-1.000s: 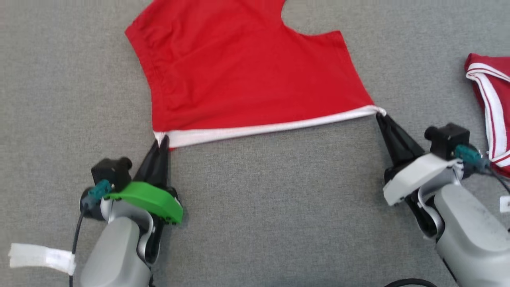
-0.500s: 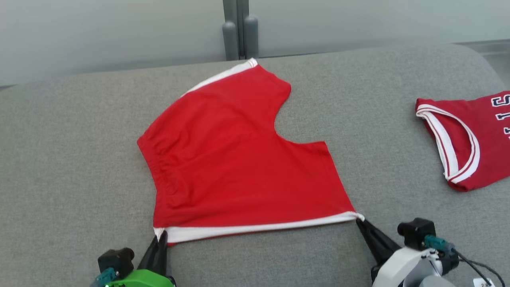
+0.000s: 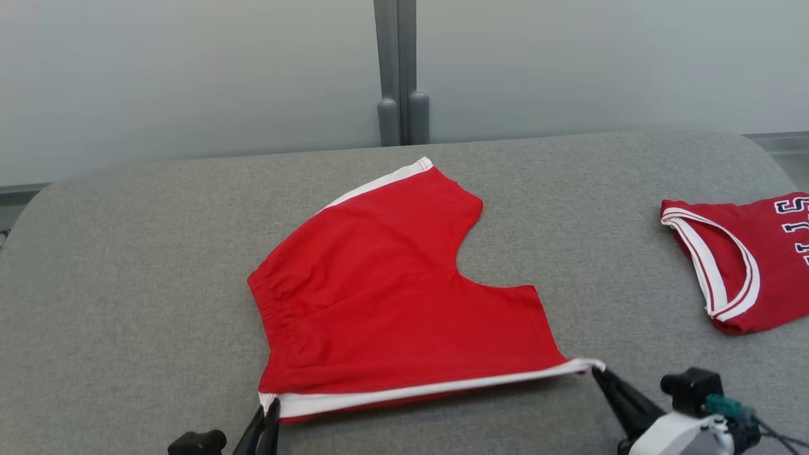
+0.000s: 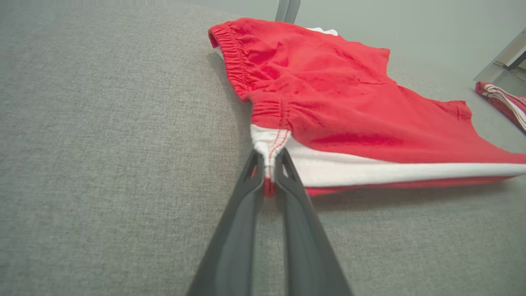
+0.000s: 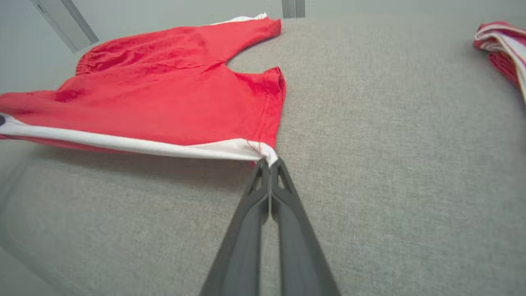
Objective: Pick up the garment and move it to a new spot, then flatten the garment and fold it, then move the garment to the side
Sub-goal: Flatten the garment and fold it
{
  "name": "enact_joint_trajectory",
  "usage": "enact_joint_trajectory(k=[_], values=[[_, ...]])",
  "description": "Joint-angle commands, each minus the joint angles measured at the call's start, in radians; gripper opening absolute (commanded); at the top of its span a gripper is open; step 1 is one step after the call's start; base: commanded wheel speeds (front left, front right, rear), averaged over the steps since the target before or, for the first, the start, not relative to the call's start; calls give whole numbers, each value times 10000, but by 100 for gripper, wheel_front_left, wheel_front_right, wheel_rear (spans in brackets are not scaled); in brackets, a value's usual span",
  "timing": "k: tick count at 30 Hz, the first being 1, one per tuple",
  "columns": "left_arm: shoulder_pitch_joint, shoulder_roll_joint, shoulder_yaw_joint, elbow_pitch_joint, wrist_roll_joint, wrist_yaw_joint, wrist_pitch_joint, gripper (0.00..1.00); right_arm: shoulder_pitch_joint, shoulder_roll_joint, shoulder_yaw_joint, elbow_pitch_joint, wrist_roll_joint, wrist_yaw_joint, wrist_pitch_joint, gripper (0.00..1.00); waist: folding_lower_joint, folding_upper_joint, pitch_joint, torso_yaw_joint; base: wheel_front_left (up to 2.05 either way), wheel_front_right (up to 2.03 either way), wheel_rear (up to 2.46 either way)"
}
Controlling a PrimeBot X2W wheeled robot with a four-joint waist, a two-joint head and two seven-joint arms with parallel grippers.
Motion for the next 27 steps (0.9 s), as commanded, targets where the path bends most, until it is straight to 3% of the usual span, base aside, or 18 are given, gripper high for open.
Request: enact_joint_trajectory(k=[1, 7, 16, 21, 27], values=[[-233, 78, 79, -180, 39, 33, 6, 0, -422, -135, -382, -46, -53, -39, -27, 0, 1, -1, 289, 278, 0, 0, 0], [-1451, -132, -260, -754, 133, 30, 5, 0, -2332, -40, -898, 446, -629, -33, -27, 0, 1, -1, 1131, 912, 0, 0, 0], [-3877, -349, -430, -107, -121, 30, 5, 0, -5919, -42, -906, 2262, -917, -35, 239, 0, 1, -1, 2976, 1932, 0, 0, 0], [-5060, -368, -954, 167, -1001, 117, 5, 0, -7781, 125, -528, 3319, -1010, -33, 548, 0, 1, -1, 3996, 2353, 0, 0, 0], [-6124, -374, -1581, 263, -1855, 524, 5, 0, -9552, 221, -9, 4437, -1001, -30, 689, 0, 1, -1, 4855, 2789, 0, 0, 0]])
